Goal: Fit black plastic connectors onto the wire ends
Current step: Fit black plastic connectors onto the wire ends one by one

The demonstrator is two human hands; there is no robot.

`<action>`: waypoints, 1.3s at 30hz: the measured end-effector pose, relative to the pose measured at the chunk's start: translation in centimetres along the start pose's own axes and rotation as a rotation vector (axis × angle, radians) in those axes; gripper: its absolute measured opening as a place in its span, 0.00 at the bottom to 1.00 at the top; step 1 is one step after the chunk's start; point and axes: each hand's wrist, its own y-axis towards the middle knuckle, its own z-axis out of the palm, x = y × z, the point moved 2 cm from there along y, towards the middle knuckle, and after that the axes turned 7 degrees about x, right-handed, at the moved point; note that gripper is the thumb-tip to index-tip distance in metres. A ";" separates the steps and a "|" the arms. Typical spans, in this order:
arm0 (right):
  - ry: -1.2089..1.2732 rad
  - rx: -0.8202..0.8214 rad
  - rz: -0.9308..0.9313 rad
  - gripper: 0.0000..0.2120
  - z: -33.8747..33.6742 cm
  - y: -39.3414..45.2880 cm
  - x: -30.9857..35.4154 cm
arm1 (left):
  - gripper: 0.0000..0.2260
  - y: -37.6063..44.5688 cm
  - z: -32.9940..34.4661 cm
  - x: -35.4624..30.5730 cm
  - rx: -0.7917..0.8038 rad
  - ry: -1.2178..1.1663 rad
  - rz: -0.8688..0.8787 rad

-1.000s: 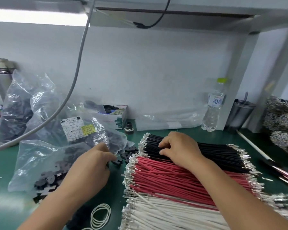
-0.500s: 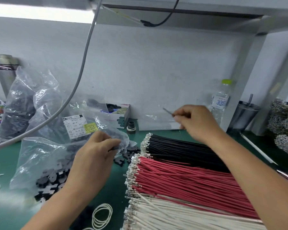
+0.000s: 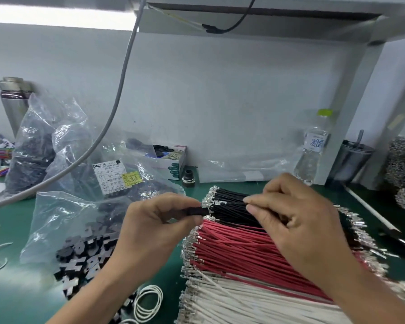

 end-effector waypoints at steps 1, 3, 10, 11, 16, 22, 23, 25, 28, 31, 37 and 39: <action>0.028 -0.028 0.005 0.07 0.8 -0.7 -0.1 | 0.12 -0.1 0.1 -0.1 0.020 -0.031 0.000; 0.085 -0.058 0.021 0.06 1.8 -1.6 -0.5 | 0.11 -0.1 0.3 -0.1 0.049 -0.055 0.000; 0.146 -0.017 0.015 0.06 2.4 -2.4 -0.9 | 0.09 -0.5 1.0 -0.2 0.140 -0.068 -0.010; 0.155 -0.016 0.010 0.06 2.3 -2.5 -0.9 | 0.09 -0.5 1.1 -0.2 0.144 -0.071 -0.016; 0.175 -0.003 0.007 0.07 1.9 -2.5 -0.8 | 0.08 -0.5 1.2 -0.3 0.130 -0.093 -0.041; 0.182 0.023 0.052 0.08 1.8 -2.5 -0.6 | 0.08 -0.6 1.2 -0.8 0.168 -0.119 -0.023; 0.198 0.024 0.066 0.09 1.7 -2.5 -0.7 | 0.08 -0.6 1.2 -0.8 0.172 -0.125 -0.024; 0.212 0.044 0.073 0.09 1.7 -2.5 -0.6 | 0.08 -0.7 1.2 -0.8 0.179 -0.127 -0.023; 0.189 0.084 0.059 0.08 2.0 -2.5 -0.1 | 0.09 -0.7 1.3 -0.6 0.181 -0.123 -0.017; 0.190 0.100 0.082 0.08 2.1 -2.5 0.0 | 0.09 -0.6 1.4 -0.4 0.175 -0.081 -0.006; 0.163 0.136 0.115 0.04 2.5 -2.7 0.2 | 0.15 -0.6 1.3 -0.5 0.138 0.120 0.050; 0.201 0.148 0.131 0.05 2.6 -2.7 0.1 | 0.14 -0.6 1.3 -0.6 0.143 0.091 0.048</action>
